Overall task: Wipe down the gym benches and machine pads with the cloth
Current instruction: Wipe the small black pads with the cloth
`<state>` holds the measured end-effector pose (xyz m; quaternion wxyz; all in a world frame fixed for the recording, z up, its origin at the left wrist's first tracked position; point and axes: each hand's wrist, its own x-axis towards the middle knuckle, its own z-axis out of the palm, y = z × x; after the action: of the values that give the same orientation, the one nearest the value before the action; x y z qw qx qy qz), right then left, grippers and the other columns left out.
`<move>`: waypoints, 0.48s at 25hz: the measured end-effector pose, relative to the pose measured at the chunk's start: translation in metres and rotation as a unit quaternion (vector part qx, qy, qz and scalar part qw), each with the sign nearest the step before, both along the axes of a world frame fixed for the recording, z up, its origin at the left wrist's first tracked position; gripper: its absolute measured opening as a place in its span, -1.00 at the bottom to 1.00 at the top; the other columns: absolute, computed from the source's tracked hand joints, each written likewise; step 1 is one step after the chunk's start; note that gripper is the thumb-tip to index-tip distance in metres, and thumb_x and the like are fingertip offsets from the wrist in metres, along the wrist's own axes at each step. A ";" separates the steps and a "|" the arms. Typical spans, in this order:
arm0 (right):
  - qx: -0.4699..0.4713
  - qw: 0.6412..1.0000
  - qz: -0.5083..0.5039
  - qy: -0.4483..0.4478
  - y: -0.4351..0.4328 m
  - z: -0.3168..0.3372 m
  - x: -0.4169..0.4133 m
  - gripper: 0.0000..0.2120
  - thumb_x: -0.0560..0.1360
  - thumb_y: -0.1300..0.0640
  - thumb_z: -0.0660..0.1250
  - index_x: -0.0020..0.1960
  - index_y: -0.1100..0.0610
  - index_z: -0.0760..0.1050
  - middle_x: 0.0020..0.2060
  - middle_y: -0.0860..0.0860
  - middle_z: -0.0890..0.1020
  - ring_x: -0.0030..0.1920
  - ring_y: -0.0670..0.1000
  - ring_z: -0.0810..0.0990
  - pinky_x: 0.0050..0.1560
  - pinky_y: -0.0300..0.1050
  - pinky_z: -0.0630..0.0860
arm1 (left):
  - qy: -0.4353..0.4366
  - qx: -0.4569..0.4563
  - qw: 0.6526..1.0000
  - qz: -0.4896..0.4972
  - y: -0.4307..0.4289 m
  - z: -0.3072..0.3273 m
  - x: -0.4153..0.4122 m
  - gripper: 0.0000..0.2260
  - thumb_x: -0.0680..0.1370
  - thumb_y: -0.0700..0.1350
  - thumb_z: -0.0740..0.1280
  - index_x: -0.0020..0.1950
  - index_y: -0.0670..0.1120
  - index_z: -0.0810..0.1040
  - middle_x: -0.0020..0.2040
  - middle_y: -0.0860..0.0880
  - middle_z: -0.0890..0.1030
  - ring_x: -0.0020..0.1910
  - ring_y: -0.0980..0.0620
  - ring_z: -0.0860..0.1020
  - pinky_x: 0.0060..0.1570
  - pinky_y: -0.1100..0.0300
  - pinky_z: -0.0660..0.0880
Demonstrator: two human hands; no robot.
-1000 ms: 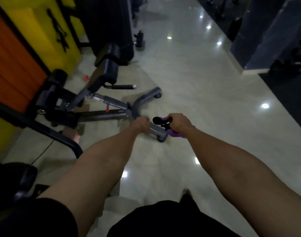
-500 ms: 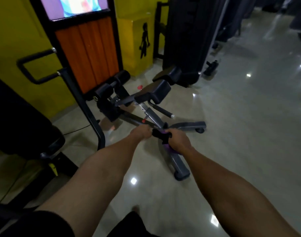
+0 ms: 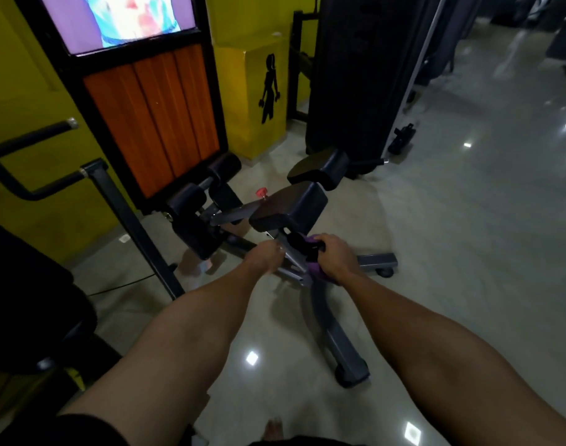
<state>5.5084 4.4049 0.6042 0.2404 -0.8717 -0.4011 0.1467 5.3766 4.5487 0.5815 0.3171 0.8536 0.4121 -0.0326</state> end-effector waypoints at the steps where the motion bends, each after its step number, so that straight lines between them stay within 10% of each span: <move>1: 0.004 1.000 -0.006 -0.002 0.011 0.001 0.008 -0.61 0.56 0.25 0.26 0.33 -0.03 0.55 0.25 0.07 0.60 0.19 0.16 0.58 0.14 0.03 0.52 | -0.005 -0.002 1.000 -0.002 0.011 -0.002 0.009 -0.72 0.66 -0.05 0.18 0.20 -0.14 0.60 0.12 -0.15 0.67 0.11 -0.16 0.63 0.17 -0.05 0.56; 12: 0.112 0.985 -0.104 0.083 0.138 -0.029 0.102 -0.69 0.65 0.17 0.24 0.38 0.05 0.45 0.29 0.10 0.50 0.26 0.16 0.52 0.20 -0.02 0.44 | -0.069 0.023 0.997 0.008 0.110 -0.026 0.117 -0.72 0.65 -0.07 0.18 0.26 -0.12 0.57 0.23 -0.15 0.60 0.21 -0.18 0.56 0.17 0.02 0.49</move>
<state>5.6107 4.5425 0.5752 0.3834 -0.8607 -0.3010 0.1472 5.4931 4.6585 0.5554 0.3253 0.8574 0.3969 0.0381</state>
